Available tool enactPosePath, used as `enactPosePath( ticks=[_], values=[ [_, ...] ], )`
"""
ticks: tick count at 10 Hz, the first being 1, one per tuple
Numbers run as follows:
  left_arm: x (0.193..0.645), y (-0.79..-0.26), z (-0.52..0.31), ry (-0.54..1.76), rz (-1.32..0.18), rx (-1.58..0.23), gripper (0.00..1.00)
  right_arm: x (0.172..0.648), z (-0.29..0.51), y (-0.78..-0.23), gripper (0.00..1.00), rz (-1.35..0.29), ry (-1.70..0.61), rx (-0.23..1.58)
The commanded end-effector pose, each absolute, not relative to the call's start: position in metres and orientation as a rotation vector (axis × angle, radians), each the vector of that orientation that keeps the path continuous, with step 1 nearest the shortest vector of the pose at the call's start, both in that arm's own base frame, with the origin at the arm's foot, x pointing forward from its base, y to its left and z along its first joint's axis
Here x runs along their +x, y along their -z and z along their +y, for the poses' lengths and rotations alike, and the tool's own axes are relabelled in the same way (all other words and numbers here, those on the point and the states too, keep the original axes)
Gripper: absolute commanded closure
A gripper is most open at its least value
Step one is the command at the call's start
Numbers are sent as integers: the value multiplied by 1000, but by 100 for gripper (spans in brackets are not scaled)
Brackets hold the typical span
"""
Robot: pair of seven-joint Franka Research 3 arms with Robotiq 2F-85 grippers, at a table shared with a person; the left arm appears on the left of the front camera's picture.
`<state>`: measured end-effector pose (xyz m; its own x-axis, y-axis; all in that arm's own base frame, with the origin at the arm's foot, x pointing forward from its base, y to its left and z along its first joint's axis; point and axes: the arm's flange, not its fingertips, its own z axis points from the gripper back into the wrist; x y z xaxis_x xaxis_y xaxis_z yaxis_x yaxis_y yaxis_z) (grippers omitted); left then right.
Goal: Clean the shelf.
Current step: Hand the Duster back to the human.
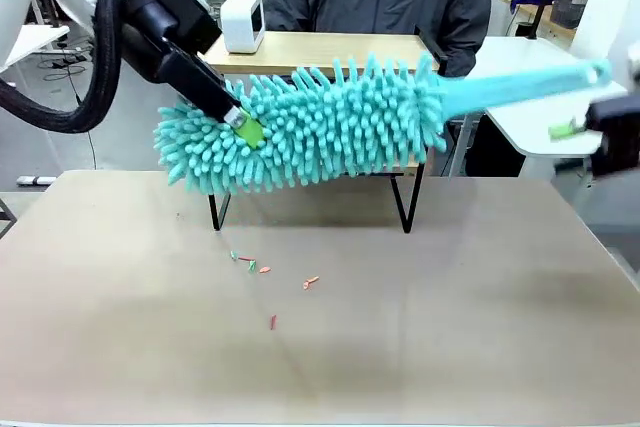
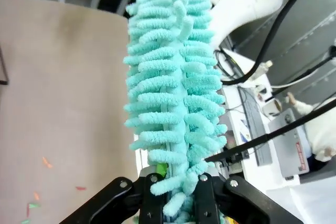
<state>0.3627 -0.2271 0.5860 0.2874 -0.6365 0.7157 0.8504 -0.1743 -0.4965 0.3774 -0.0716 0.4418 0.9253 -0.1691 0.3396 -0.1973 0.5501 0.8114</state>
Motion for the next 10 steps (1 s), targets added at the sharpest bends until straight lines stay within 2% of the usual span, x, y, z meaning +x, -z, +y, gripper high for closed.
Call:
enactPosePath(
  ticks=[1,2,4,6,8,10],
  values=[
    [350,-607,-197,1299,-451,-1180,100,359,-21,-401,0,-434,359,999],
    [340,-625,-171,1252,-583,-1191,100,377,-72,-442,0,-406,-17,996],
    [321,-656,-94,939,-881,-1173,100,377,-72,-442,0,-406,-17,996],
    [317,-653,1,392,-1007,-1196,100,377,-72,-442,0,-406,-17,996],
    [328,-626,58,102,-990,-1195,100,377,-72,-442,0,-406,-17,996],
    [355,-575,88,-132,-770,-1179,100,377,-72,-442,0,-406,-17,996]
  ],
)
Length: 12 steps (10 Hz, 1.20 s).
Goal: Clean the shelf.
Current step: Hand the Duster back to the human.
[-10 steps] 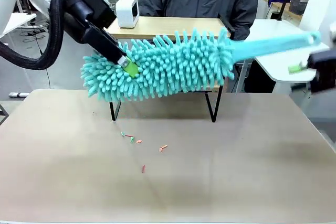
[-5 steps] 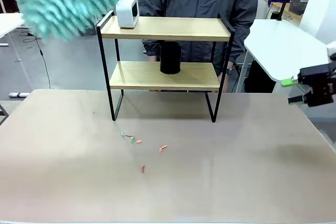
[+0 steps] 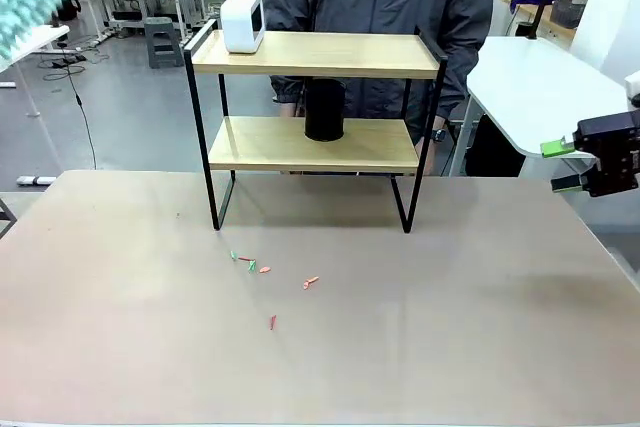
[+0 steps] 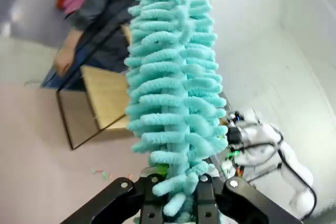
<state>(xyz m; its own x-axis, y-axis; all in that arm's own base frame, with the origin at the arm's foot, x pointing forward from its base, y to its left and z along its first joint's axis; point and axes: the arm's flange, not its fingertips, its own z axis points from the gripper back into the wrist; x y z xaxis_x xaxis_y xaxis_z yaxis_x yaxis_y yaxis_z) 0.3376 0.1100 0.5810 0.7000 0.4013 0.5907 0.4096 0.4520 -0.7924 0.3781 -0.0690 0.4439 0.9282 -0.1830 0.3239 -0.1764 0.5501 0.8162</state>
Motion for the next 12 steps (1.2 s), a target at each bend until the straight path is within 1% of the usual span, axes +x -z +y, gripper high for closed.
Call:
enactPosePath(
  ticks=[1,2,3,4,5,12],
  values=[
    [367,-546,94,-214,-608,-1159,100,377,-72,-442,0,-406,-17,996],
    [375,-526,94,-217,-470,-1182,100,377,-72,-442,0,-406,-17,996],
    [381,-513,92,-204,-388,-1193,100,377,-72,-442,0,-406,-17,996],
    [387,-503,91,-200,-257,-1172,100,377,-72,-442,0,-406,-17,996],
    [379,-498,92,-218,-478,-1164,100,377,-72,-442,0,-406,-17,996],
    [379,-498,92,-218,-478,-1164,100,377,-72,-442,0,-406,-17,996]
  ],
)
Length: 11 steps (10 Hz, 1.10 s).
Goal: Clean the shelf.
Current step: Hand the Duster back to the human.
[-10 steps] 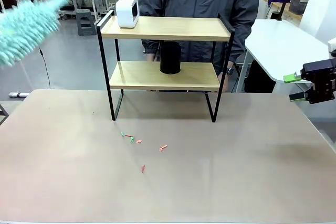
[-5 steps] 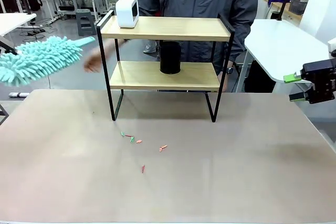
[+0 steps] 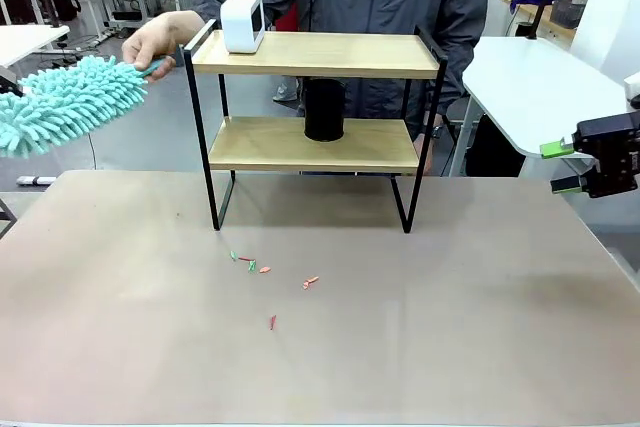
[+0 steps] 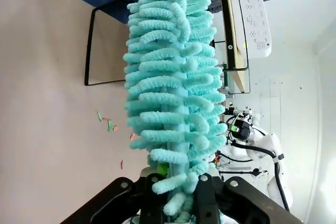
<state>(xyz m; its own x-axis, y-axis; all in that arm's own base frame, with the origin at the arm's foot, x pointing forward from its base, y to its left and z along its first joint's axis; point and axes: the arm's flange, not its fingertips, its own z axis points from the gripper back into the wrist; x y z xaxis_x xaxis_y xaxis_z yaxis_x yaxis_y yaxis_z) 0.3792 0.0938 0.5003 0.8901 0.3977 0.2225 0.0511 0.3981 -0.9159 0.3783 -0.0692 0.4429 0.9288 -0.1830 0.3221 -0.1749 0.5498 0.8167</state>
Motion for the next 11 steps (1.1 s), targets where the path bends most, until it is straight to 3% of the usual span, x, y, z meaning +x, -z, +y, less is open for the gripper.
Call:
enactPosePath(
  ticks=[1,2,3,4,5,6,7,8,11],
  values=[
    [379,-498,92,-218,-478,-1164,100,377,-72,-442,0,-406,-17,996],
    [379,-498,92,-218,-478,-1164,100,377,-72,-442,0,-406,-17,996],
    [379,-500,93,-228,-445,-1150,83,377,-72,-442,0,-406,-17,996],
    [383,-502,92,-209,-444,-1126,26,377,-72,-442,0,-406,-17,996],
    [384,-503,90,-184,-409,-1142,26,377,-72,-442,0,-406,-17,996],
    [384,-502,88,-163,-406,-1143,0,377,-72,-442,0,-406,-17,996],
    [383,-501,88,-160,-398,-1151,22,377,-72,-442,0,-406,-17,996],
    [383,-498,87,-162,-386,-1160,0,377,-72,-442,0,-406,-17,996],
    [382,-452,94,-120,-221,-1291,0,377,-72,-442,0,-406,-17,996]
  ],
)
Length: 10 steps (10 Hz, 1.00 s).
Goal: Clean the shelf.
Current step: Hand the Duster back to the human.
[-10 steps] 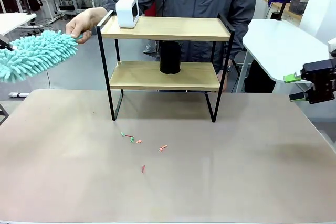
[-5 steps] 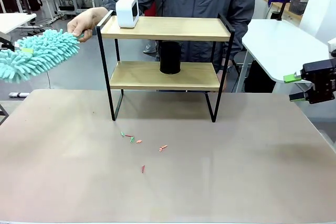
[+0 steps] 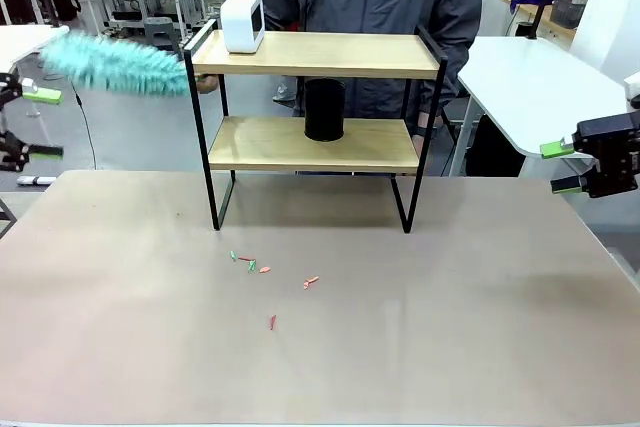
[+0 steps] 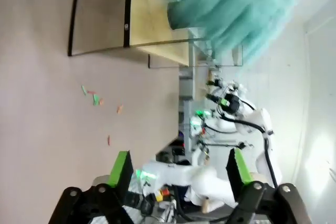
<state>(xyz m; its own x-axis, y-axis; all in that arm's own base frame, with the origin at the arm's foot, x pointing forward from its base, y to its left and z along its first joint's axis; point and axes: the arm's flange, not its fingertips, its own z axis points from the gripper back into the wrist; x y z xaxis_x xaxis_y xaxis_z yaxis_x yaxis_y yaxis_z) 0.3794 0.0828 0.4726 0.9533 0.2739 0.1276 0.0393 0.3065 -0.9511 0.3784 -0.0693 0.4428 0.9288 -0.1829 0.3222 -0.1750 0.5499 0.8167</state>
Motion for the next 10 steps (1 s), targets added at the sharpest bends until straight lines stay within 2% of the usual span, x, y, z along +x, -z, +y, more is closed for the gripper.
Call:
enactPosePath(
  ticks=[1,2,4,5,6,7,10],
  values=[
    [387,-422,87,-116,-133,-1354,0,377,-72,-442,0,-406,-17,996],
    [393,-395,70,-55,-6,-1471,0,378,-69,-443,0,-396,5,996],
    [404,-369,26,31,60,-1461,0,407,-35,-433,0,-369,-123,1265],
    [405,-369,10,11,26,-1451,0,421,-7,-426,0,-327,-183,1411],
    [388,-364,33,-19,41,-1476,0,429,9,-417,0,-270,-165,1483],
    [388,-364,33,-19,41,-1476,0,395,-22,-438,0,-376,-102,1246],
    [388,-364,33,-19,41,-1476,0,395,-22,-438,0,-376,-102,1246]
  ],
)
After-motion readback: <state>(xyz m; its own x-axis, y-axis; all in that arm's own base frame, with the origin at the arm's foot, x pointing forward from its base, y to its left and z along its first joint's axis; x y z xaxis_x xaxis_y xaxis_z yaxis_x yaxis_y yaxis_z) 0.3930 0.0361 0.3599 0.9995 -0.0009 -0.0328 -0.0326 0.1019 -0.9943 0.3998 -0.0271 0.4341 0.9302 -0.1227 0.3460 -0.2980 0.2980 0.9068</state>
